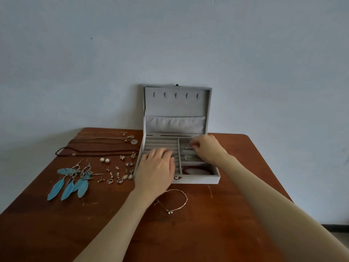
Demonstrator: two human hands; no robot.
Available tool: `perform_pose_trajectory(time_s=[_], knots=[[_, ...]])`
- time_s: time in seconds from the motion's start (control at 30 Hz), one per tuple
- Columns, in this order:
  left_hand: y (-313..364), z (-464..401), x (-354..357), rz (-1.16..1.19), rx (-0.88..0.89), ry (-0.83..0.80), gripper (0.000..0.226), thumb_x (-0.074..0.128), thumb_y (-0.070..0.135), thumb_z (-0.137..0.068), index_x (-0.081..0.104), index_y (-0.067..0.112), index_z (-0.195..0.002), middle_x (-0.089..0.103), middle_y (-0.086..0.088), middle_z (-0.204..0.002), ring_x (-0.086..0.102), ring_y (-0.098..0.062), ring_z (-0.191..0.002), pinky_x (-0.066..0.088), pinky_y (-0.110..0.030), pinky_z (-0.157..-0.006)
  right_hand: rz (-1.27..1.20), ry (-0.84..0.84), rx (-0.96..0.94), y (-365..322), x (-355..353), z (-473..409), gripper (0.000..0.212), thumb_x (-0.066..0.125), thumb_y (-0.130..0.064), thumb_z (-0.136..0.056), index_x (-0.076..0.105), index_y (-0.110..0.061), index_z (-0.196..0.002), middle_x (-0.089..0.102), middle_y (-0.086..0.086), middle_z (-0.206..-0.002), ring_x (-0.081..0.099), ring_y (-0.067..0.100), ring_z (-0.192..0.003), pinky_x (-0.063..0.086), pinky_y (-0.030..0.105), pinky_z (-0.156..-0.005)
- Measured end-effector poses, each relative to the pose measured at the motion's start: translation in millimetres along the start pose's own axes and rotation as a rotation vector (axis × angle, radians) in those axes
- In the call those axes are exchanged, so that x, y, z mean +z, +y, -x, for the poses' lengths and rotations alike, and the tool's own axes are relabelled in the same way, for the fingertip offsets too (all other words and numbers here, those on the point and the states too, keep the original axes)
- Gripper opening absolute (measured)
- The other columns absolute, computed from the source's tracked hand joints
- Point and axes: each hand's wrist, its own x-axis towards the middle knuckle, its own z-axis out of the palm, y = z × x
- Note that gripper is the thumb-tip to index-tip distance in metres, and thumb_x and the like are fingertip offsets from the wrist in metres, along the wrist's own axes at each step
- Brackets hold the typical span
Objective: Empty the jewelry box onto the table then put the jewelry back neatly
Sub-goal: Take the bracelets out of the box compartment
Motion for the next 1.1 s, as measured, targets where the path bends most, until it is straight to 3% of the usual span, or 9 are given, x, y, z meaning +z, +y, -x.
perform_pose_trajectory(time_s=[0.07,0.23,0.37,0.47,0.6,0.67,0.73,0.87,1.1], knots=[[-1,1,3,-0.01,0.029,0.036,0.055,0.017,0.037,-0.089,0.063,0.02,-0.116,0.062,0.003,-0.115,0.06,-0.016,-0.104,0.046,-0.035,-0.087,0.066,-0.116,0.01,-4,0,-16,0.029,0.047,-0.01,-0.091,0.069,-0.011,-0.109,0.067,0.011,-0.113,0.06,0.029,-0.105,0.049,0.036,-0.092],[-1,-2,5,-0.026,0.008,-0.041,0.053,0.011,0.038,-0.094,0.041,0.027,-0.135,0.042,0.008,-0.136,0.04,-0.011,-0.125,0.031,-0.031,-0.105,0.201,-0.224,0.075,-13,-2,-42,0.024,0.047,-0.008,-0.089,0.063,0.001,-0.104,0.063,0.02,-0.111,0.059,0.034,-0.102,0.049,0.036,-0.083],[-3,-1,7,-0.028,0.013,-0.02,0.066,0.004,0.04,-0.085,0.051,0.024,-0.127,0.052,0.006,-0.127,0.048,-0.014,-0.117,0.036,-0.033,-0.097,0.218,-0.316,0.077,-14,-2,-37,0.018,0.042,-0.007,-0.091,0.057,-0.001,-0.099,0.06,0.022,-0.112,0.056,0.034,-0.096,0.043,0.034,-0.073],[-4,-1,7,0.005,0.007,-0.023,0.057,0.011,0.038,-0.089,0.051,0.024,-0.128,0.051,0.007,-0.128,0.047,-0.014,-0.118,0.035,-0.033,-0.097,0.043,-0.231,0.078,-17,-7,-30,0.016,0.043,-0.007,-0.092,0.059,-0.003,-0.095,0.062,0.016,-0.101,0.057,0.029,-0.093,0.043,0.03,-0.074],[-3,-3,0,0.113,-0.055,-0.069,0.041,0.032,0.038,-0.097,0.042,0.026,-0.135,0.045,0.009,-0.137,0.04,-0.011,-0.127,0.03,-0.031,-0.104,-0.419,-0.035,0.046,-26,-21,-12,0.016,0.047,-0.011,-0.093,0.05,-0.016,-0.078,0.063,-0.003,-0.078,0.06,0.02,-0.085,0.046,0.029,-0.079],[-3,-5,-6,0.243,-0.096,-0.088,0.046,0.037,0.042,-0.095,0.037,0.025,-0.138,0.043,0.007,-0.141,0.039,-0.011,-0.13,0.031,-0.033,-0.106,-0.593,-0.011,0.006,-34,-33,1,0.019,0.048,-0.008,-0.093,0.05,-0.016,-0.076,0.063,-0.003,-0.072,0.061,0.015,-0.075,0.048,0.018,-0.072],[0,-7,-21,0.616,-0.194,-0.099,0.051,0.047,0.042,-0.092,0.035,0.025,-0.139,0.043,0.009,-0.14,0.041,-0.007,-0.127,0.035,-0.031,-0.106,-0.721,-0.011,-0.026,-44,-46,16,0.02,0.049,-0.006,-0.093,0.05,-0.015,-0.075,0.062,-0.002,-0.07,0.059,0.005,-0.063,0.043,0.008,-0.056],[8,3,-57,1.234,-0.302,-0.116,0.048,0.058,0.033,-0.086,0.047,0.021,-0.131,0.062,0.006,-0.121,0.06,-0.005,-0.107,0.05,-0.022,-0.088,-0.784,-0.063,-0.102,-55,-59,46,0.016,0.055,-0.009,-0.091,0.057,-0.015,-0.077,0.063,-0.003,-0.066,0.053,0.003,-0.056,0.041,0.014,-0.053],[30,33,-87,1.304,-0.261,-0.079,0.023,0.062,0.016,-0.085,0.067,0.012,-0.107,0.072,0.0,-0.086,0.066,-0.002,-0.074,0.049,-0.014,-0.063,-0.749,-0.137,-0.14,-68,-70,96,0.007,0.057,-0.008,-0.09,0.062,-0.005,-0.085,0.063,-0.002,-0.065,0.054,-0.002,-0.051,0.041,0.009,-0.052]])
